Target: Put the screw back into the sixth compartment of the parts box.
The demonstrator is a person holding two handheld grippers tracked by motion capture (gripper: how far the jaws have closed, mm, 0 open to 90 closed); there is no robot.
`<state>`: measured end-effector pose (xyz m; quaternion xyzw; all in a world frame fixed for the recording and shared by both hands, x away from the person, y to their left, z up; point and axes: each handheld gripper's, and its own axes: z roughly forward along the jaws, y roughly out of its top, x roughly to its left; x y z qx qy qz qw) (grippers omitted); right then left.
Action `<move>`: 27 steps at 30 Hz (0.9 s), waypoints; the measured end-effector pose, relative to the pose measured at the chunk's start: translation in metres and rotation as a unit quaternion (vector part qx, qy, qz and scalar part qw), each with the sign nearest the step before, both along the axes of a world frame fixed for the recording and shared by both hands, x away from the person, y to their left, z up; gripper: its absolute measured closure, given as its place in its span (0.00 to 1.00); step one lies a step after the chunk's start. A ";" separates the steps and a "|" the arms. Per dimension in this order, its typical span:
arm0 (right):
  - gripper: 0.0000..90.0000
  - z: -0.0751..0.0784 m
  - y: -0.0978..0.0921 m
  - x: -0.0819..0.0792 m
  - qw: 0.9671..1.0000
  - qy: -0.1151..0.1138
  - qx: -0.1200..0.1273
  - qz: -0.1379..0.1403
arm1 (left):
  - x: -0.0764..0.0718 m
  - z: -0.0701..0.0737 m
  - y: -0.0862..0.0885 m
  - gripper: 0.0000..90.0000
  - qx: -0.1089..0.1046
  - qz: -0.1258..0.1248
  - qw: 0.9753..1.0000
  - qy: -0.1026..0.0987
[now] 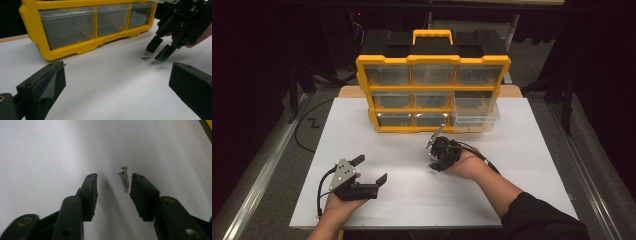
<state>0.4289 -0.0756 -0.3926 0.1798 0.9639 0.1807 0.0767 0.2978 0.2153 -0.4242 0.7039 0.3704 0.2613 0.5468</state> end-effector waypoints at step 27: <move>0.96 -0.010 0.005 0.009 1.000 0.014 -0.007 0.002 | 0.000 0.000 0.000 0.02 0.001 -0.001 1.000 0.001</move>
